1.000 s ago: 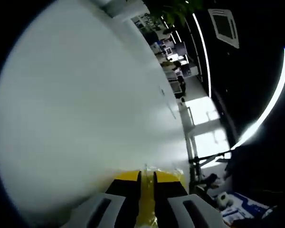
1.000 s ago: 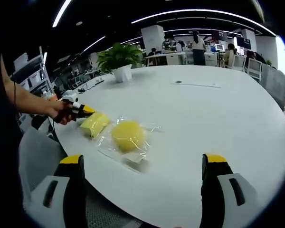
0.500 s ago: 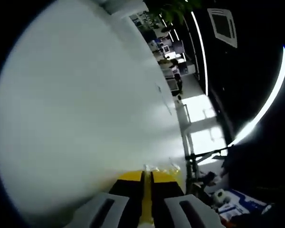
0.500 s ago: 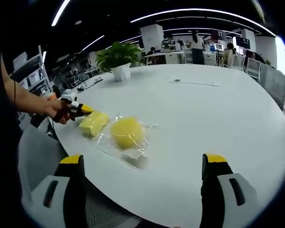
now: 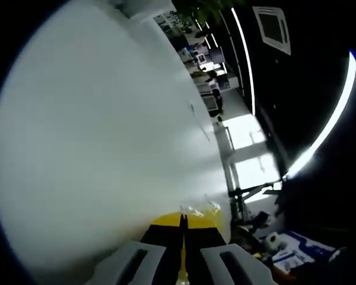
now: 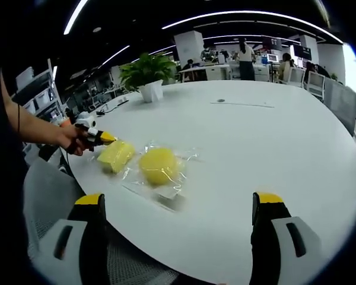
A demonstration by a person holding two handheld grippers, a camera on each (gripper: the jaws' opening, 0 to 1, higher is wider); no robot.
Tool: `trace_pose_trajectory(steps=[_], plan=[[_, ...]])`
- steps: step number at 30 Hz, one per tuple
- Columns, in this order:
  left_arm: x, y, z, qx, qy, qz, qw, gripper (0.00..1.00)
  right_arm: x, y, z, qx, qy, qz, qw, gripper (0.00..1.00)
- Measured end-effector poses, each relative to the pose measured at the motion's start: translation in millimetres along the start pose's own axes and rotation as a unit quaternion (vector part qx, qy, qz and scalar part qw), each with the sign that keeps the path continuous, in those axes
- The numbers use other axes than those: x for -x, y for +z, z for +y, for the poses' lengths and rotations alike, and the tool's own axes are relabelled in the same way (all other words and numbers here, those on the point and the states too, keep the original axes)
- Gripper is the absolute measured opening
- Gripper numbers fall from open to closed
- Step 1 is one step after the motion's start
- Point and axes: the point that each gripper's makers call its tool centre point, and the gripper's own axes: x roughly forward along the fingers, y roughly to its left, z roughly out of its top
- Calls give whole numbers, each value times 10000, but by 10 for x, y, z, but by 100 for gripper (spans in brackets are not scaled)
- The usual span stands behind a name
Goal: Compare the silicone blocks by pressing each to a similar depth, holding the contact briefly, and releasing to observe deformation and rebound differences across the visible hardness samples.
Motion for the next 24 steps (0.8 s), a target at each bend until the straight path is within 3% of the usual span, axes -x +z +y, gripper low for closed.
trace_pose_trajectory(steps=[5, 9, 11, 13, 24], plan=[[7, 113, -147, -309, -71, -217, 9993, 0, -6, 16, 20, 12, 16, -25, 10000, 96], [23, 215, -262, -854, -113, -335, 9957, 0, -11, 34, 35, 41, 27, -38, 10000, 96], [37, 268, -304, -879, -164, -386, 9952, 0, -11, 49, 41, 49, 31, -54, 10000, 96], [48, 336, -426, -1180, -332, -452, 9914, 0, -8, 66, 43, 63, 31, -68, 10000, 96], [68, 490, -807, -1962, -393, -430, 9788, 0, -10, 144, 67, 67, 14, -173, 9998, 96]])
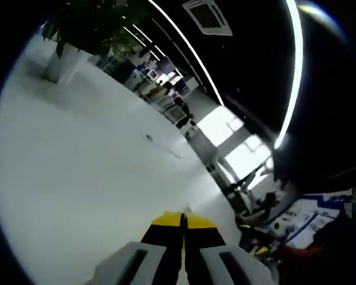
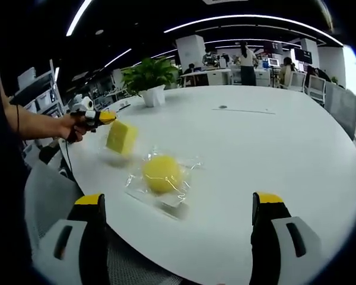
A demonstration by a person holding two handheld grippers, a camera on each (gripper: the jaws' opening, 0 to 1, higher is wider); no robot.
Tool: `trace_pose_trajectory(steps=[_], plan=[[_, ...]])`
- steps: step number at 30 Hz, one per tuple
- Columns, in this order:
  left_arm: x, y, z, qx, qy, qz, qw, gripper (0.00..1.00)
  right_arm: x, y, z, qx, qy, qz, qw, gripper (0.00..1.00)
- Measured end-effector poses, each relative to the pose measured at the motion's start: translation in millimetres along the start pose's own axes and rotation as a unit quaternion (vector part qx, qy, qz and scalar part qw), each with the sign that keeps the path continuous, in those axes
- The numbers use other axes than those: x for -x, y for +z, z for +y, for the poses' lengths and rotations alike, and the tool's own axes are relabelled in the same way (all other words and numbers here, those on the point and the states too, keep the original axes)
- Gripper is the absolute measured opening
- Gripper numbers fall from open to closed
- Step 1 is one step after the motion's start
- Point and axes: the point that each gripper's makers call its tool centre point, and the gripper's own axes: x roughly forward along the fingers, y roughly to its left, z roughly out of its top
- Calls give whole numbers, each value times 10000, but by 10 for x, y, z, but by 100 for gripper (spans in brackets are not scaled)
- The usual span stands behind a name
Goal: Compare the silicone blocks by pressing each to a similar depth, holding the contact briefly, and releasing to observe deformation and rebound differences across the visible hardness samples.
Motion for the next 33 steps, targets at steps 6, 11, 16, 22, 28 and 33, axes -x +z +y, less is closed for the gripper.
trace_pose_trajectory(steps=[6, 11, 16, 22, 28, 33], plan=[[-16, 43, -182, -741, 14, 92, 9972, 0, 32, 8, 10, -15, -30, -42, 10000, 96], [-7, 169, -343, -1038, -89, -5, 9946, 0, 79, 49, -26, 0, -120, -116, 9999, 96], [28, 314, -503, -1227, -166, -70, 9923, 0, 104, 140, -40, 23, -122, -263, 9996, 96], [77, 558, -738, -1464, -248, -225, 9887, 0, 128, 244, -35, 26, -39, -458, 9989, 96], [121, 712, -920, -1581, -296, -306, 9865, 0, 109, 444, 34, 182, 221, -804, 9964, 96], [166, 768, -1051, -1626, -384, -346, 9853, 0, 104, 431, 37, 68, 188, -578, 9981, 96]])
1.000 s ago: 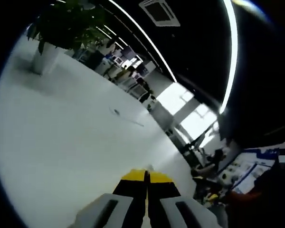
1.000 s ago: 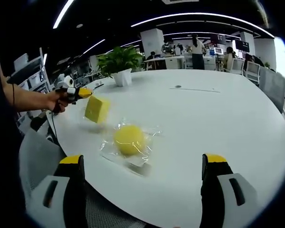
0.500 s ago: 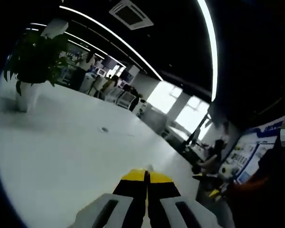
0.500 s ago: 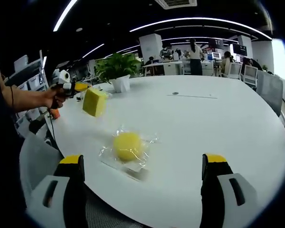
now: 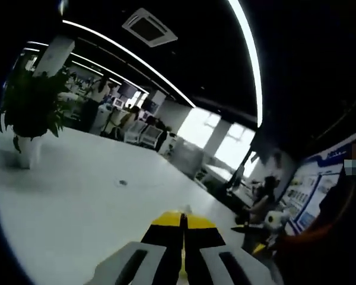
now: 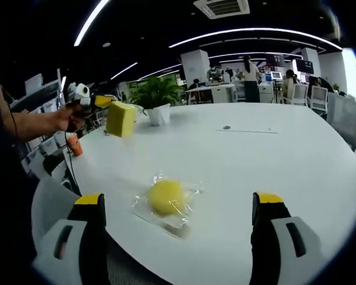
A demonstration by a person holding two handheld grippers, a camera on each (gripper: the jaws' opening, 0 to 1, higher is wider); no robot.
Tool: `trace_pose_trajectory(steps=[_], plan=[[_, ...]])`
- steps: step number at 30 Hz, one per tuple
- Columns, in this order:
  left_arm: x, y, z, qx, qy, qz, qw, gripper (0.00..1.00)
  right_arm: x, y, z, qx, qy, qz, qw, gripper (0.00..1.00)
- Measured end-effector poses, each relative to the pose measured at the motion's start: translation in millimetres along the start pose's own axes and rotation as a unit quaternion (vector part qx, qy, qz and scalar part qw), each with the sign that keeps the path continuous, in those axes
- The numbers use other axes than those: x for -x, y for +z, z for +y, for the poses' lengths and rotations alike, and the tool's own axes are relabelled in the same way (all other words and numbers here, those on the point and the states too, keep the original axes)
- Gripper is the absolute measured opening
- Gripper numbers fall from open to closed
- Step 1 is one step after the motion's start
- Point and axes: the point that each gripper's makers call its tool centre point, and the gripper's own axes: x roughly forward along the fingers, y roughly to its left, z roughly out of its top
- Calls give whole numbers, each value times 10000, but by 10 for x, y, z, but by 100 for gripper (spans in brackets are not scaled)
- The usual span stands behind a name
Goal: Compare the silicone blocks by pressing each to a similar depth, holding the contact briefly, and releasing to observe deformation and rebound differences across the visible hardness samples.
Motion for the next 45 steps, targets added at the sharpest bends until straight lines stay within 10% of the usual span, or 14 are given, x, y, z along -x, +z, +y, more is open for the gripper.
trace_pose_trajectory(steps=[13, 45], plan=[[99, 245, -244, -41, -165, -164, 9997, 0, -75, 224, 30, 108, 82, -135, 9998, 96], [96, 256, -469, -6, -324, -221, 9992, 0, -205, 364, 125, 314, 250, -275, 9988, 96]])
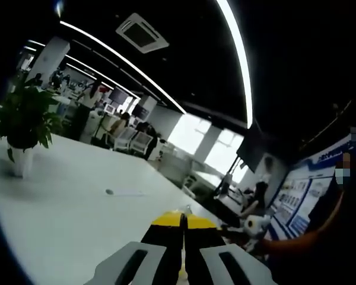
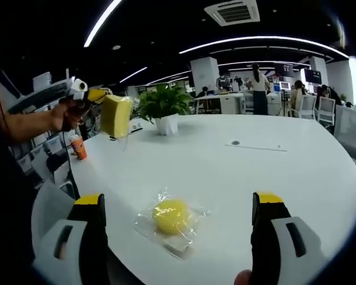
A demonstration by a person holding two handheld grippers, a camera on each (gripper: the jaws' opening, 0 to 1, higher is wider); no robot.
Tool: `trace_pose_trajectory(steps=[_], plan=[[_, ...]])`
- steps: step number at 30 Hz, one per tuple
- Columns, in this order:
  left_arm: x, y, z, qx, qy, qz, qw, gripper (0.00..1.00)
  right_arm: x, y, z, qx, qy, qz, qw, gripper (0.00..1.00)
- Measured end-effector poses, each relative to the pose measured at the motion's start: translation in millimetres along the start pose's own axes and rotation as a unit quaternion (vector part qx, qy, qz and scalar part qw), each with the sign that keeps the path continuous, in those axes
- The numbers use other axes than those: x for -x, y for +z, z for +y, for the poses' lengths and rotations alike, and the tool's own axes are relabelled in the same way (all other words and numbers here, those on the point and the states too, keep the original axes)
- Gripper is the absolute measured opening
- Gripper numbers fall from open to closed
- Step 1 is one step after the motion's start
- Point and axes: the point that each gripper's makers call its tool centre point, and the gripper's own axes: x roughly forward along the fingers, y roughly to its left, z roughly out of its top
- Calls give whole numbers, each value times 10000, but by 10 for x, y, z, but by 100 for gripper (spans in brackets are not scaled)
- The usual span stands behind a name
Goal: Compare the silicone blocks by pressing each to a similar depth, holding the contact briefly, and releasing to observe deformation and rebound differences across the visible hardness samples.
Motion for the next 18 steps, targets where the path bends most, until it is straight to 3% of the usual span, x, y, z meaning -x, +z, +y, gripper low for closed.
trace_pose_trajectory(steps=[18], plan=[[-119, -45, -255, -80, -305, -88, 9995, 0, -279, 358, 277, 238, 581, -126, 9979, 96]])
